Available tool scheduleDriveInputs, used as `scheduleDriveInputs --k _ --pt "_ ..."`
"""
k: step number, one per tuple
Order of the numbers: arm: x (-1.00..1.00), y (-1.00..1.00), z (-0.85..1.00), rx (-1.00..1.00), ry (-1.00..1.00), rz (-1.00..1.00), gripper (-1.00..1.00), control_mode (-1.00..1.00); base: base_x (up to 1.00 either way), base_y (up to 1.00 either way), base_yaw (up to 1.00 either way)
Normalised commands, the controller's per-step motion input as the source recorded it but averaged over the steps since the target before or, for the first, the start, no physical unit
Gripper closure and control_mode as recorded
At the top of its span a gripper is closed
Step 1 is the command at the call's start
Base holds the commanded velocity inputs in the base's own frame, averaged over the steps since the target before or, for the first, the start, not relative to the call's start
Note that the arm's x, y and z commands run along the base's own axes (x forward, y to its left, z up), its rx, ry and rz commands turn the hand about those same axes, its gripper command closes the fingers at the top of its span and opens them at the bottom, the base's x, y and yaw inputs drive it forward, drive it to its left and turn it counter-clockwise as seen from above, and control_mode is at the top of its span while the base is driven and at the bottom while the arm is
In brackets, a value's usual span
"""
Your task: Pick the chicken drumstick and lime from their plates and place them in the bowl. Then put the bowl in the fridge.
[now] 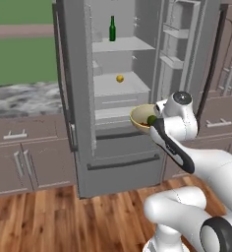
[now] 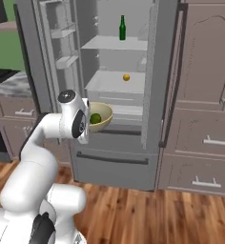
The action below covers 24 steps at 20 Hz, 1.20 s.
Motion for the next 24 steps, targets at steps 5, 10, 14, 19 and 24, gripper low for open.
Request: scheduleDriveInputs --k 5,10,14,19,24 --pt "0.0 0.0 0.0 0.0 0.0 0.0 1.0 1.0 0.63 -0.05 0.0" --pt "0.0 0.0 0.0 0.0 0.0 0.0 1.0 1.0 0.56 -0.19 0.0" --pt "0.0 0.0 0.0 0.0 0.0 0.0 1.0 1.0 0.59 -0.16 0.0" --pt "0.0 0.0 0.0 0.0 0.0 0.0 1.0 1.0 0.56 -0.31 0.05" --pt "0.0 0.0 0.0 0.0 0.0 0.0 1.0 1.0 0.48 -0.36 0.06"
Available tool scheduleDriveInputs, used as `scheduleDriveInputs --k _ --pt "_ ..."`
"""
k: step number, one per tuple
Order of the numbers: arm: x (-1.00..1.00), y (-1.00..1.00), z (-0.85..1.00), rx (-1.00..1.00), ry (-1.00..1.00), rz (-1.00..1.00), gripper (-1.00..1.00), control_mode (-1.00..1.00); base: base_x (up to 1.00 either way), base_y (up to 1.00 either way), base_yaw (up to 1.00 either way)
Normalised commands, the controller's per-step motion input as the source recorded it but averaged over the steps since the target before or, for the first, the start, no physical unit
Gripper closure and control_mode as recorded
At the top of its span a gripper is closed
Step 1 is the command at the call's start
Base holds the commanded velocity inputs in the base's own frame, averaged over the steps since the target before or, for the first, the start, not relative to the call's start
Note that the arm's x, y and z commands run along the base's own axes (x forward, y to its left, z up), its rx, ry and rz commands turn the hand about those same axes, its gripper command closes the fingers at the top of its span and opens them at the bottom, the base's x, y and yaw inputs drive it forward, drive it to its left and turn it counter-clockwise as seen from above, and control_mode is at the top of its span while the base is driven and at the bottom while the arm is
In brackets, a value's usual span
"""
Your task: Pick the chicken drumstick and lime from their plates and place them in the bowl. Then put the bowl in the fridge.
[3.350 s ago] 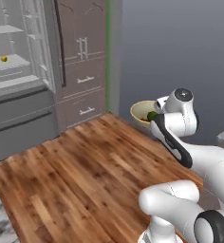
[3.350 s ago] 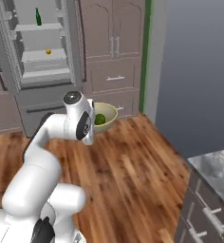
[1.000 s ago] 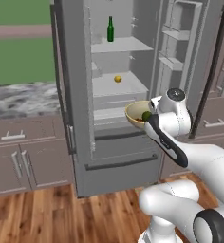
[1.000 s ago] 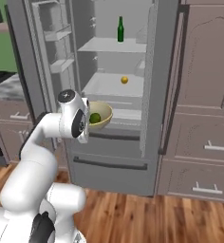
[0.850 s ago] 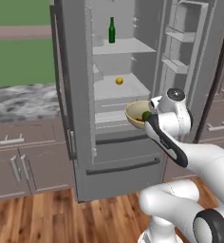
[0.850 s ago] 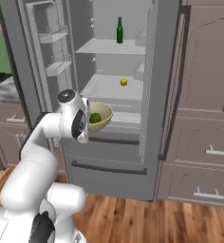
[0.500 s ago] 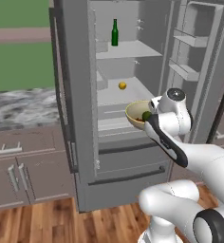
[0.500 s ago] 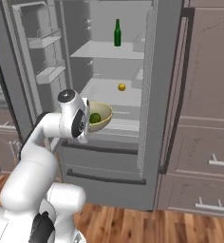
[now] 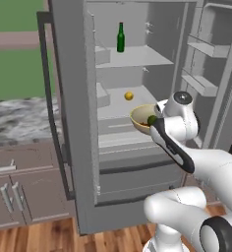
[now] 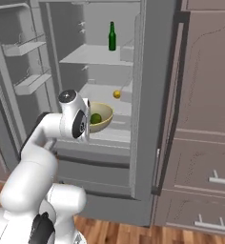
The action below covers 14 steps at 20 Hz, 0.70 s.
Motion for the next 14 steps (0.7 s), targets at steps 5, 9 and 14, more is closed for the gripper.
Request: scheduleDriveInputs --k 5,9,14 --pt "0.0 0.0 0.0 0.0 0.0 0.0 1.0 1.0 0.43 -0.24 0.04" --pt "0.0 0.0 0.0 0.0 0.0 0.0 1.0 1.0 0.48 -0.15 0.05" --pt "0.0 0.0 0.0 0.0 0.0 0.0 1.0 1.0 0.41 -0.17 0.03"
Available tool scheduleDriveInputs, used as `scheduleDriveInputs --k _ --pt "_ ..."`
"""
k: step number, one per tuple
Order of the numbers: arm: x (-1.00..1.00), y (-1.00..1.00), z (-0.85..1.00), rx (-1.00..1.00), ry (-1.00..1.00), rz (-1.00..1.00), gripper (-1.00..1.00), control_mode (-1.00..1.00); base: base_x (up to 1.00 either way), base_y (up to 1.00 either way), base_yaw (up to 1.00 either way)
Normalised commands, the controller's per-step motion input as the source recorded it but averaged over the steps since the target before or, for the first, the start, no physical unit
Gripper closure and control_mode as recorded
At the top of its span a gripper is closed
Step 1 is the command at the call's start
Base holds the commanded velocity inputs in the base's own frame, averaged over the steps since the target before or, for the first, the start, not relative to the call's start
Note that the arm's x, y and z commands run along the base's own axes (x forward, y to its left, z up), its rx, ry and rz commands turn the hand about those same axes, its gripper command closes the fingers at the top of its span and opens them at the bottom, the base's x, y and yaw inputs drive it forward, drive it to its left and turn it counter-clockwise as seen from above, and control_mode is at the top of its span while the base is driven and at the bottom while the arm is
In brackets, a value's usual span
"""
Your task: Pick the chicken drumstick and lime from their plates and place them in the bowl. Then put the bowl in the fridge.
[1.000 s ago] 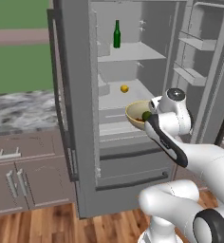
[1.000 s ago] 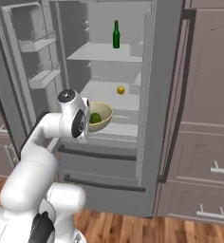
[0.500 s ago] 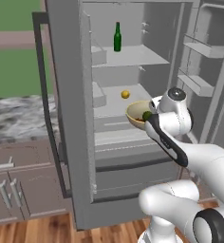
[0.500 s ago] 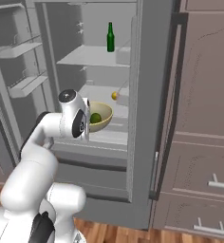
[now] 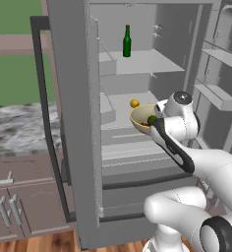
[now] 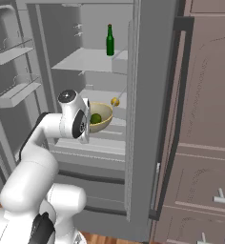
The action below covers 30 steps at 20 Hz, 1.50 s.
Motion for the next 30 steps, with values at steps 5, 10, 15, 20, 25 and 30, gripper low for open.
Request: scheduleDriveInputs --k 5,10,15,20,25,30 --pt "0.0 0.0 0.0 0.0 0.0 0.0 1.0 1.0 0.41 -0.18 0.03" --pt "0.0 0.0 0.0 0.0 0.0 0.0 1.0 1.0 0.41 -0.18 0.04" --pt "0.0 0.0 0.0 0.0 0.0 0.0 1.0 1.0 0.09 -0.07 0.0" --pt "0.0 0.0 0.0 0.0 0.0 0.0 1.0 1.0 0.0 0.0 0.0" --pt "0.0 0.0 0.0 0.0 0.0 0.0 1.0 1.0 0.0 0.0 0.0" --pt "0.0 0.0 0.0 0.0 0.0 0.0 1.0 -1.0 0.0 0.0 0.0"
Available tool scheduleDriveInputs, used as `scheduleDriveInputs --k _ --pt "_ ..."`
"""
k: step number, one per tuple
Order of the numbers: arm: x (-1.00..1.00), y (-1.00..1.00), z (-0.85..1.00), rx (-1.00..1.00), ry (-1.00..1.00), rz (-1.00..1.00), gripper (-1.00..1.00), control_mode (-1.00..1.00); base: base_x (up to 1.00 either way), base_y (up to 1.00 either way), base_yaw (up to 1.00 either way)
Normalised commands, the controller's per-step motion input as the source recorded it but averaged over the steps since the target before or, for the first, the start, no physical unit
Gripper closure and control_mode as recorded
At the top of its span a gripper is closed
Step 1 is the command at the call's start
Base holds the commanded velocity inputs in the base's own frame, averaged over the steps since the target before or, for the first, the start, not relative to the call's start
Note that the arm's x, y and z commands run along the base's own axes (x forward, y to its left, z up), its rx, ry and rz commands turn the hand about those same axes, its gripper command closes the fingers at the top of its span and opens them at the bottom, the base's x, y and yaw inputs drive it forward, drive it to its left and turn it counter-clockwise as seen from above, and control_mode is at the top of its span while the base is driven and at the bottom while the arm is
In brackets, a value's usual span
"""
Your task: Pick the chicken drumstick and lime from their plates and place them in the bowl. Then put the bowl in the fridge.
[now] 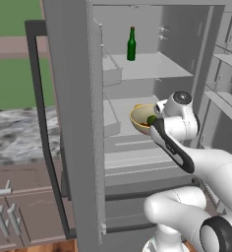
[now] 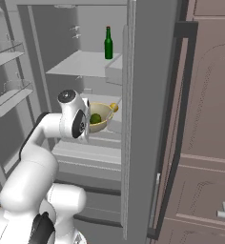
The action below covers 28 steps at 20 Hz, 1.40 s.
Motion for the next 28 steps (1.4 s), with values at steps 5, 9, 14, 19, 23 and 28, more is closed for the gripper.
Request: scheduleDriveInputs --k 5,9,14,19,23,28 --pt "0.0 0.0 0.0 0.0 0.0 0.0 1.0 -1.0 0.0 0.0 0.0" --pt "0.0 0.0 0.0 0.0 0.0 0.0 1.0 -1.0 0.0 0.0 0.0" --pt "0.17 0.0 0.02 0.06 0.01 0.0 1.0 -1.0 0.0 0.0 0.0" --pt "0.28 0.0 0.04 0.17 0.0 0.11 1.0 -1.0 0.0 0.0 0.0" --pt "0.24 0.03 0.0 0.12 -0.02 0.08 1.0 -1.0 0.0 0.0 0.0" --pt "0.25 0.21 0.0 0.0 -0.03 0.02 1.0 -1.0 0.0 0.0 0.0"
